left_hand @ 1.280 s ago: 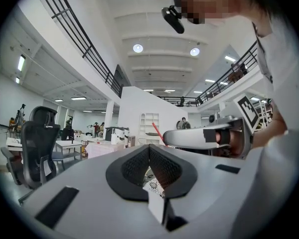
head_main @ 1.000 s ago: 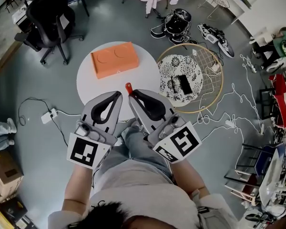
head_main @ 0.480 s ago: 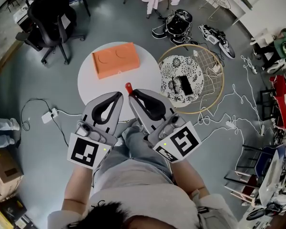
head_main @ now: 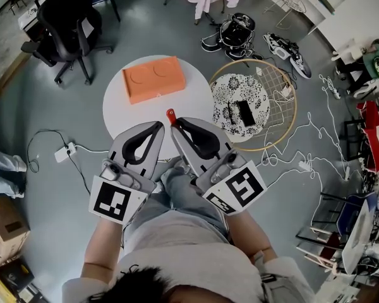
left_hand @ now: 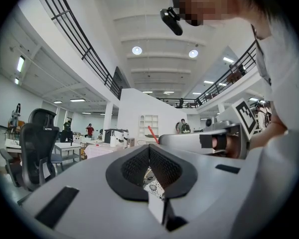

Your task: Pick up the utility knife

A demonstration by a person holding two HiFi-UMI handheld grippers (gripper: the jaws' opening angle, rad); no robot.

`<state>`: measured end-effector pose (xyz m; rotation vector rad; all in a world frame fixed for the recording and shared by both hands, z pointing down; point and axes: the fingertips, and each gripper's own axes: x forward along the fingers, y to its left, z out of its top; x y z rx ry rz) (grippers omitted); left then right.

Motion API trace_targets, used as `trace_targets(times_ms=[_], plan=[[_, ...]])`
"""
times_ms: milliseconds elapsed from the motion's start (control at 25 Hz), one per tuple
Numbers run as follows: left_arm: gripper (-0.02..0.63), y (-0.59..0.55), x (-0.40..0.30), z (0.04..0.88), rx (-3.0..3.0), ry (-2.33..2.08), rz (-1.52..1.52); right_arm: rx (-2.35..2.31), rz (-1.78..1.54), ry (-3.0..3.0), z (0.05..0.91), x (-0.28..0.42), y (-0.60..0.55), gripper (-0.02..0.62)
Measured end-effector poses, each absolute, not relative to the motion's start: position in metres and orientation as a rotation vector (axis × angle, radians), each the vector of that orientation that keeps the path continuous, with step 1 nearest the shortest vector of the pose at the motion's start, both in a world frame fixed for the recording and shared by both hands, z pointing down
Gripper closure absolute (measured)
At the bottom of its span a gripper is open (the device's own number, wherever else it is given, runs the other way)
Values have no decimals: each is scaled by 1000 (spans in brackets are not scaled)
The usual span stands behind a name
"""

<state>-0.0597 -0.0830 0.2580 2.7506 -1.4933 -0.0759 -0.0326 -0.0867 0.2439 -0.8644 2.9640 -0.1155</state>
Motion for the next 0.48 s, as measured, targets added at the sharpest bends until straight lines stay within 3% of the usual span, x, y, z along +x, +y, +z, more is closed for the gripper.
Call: trace_targets(times_ms=[480], plan=[[595,-82,-55,253,2761,-1486,-83,-846,-90,2975,239,-33,-83,541]])
